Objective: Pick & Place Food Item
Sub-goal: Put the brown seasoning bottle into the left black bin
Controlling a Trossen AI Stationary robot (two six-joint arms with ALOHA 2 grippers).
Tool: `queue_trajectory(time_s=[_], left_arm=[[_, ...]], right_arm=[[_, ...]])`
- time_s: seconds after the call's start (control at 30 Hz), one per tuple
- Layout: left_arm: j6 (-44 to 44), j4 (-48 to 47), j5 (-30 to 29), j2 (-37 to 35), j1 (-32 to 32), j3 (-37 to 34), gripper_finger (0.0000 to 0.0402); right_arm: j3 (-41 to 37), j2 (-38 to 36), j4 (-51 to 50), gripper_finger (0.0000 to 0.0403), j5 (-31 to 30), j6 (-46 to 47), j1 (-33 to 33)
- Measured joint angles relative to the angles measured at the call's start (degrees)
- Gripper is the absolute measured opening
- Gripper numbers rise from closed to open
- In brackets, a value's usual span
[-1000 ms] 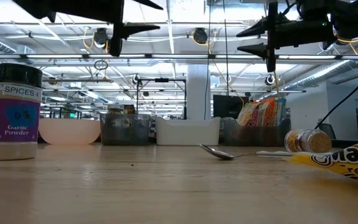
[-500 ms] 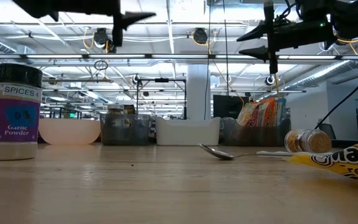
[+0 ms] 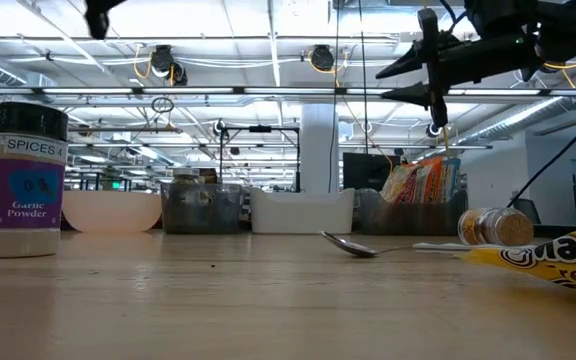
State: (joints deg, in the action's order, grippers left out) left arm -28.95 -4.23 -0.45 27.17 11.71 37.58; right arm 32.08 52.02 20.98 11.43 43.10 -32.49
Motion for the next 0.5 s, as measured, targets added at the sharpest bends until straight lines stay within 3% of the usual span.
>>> queue_trajectory(time_s=[0.27, 0.5], left_arm=[[-9.08, -24.45, 2.6, -2.47, -4.25, -0.09, 0.0175], [-13.19, -22.06, 2.31, 2.85, -9.65, -0.09, 0.0175]], right_arm=[[0.0, 4.85, 1.11, 0.0155, -8.53, -0.29, 5.0], [-0.03, 11.43, 4.27, 0.0155, -10.21, 2.92, 8.4]])
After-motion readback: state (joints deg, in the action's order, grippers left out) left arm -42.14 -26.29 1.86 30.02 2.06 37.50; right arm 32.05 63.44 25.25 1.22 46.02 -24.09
